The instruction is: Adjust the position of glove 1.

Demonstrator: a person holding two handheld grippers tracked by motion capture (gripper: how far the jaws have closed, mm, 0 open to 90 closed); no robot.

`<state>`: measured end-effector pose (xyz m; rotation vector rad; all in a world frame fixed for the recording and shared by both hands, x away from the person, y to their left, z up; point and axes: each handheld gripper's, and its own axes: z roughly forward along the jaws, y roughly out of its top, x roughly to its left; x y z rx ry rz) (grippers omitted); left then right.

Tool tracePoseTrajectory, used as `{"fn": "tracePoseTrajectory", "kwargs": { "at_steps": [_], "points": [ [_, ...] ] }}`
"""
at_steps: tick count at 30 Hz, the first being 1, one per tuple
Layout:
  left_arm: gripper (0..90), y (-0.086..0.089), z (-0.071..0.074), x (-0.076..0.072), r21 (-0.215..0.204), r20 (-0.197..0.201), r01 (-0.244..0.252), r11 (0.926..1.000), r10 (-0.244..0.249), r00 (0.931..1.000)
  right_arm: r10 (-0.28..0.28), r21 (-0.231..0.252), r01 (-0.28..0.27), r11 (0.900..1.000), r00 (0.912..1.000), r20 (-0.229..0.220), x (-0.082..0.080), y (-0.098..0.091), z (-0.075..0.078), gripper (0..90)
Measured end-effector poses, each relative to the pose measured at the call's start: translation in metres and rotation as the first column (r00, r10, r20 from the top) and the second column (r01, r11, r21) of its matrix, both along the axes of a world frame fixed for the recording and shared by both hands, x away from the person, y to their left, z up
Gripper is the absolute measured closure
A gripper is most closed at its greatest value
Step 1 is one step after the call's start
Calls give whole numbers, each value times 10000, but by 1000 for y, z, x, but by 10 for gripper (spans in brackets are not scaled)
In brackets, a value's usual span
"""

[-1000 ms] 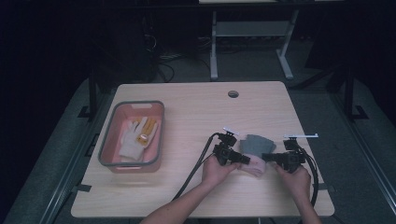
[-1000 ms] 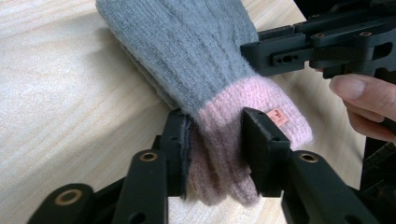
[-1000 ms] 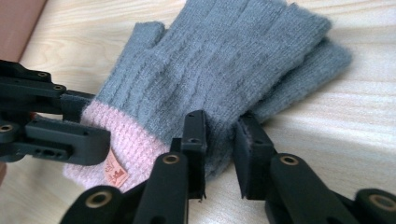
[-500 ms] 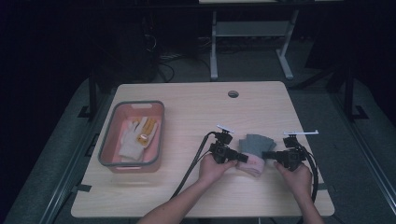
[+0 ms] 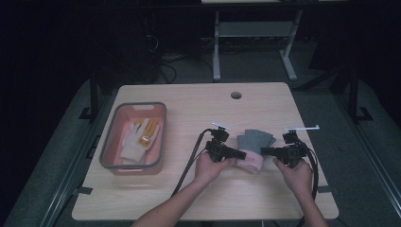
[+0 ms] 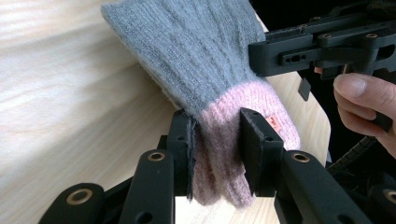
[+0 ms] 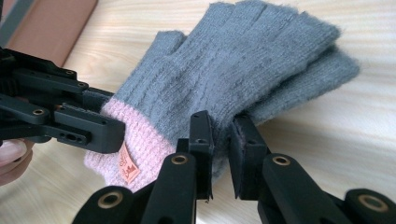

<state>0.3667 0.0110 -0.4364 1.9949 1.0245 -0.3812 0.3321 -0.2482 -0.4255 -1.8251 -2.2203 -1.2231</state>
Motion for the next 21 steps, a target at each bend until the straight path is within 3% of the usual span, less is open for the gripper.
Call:
{"fn": "tracePoseTrajectory", "kwargs": {
  "at_steps": [21],
  "points": [
    [675, 45, 29, -2, -22, 718, -447, 9990, 447, 9964, 800, 192, -809, 9965, 9959, 429, 15, 38, 29, 801]
  ]
}}
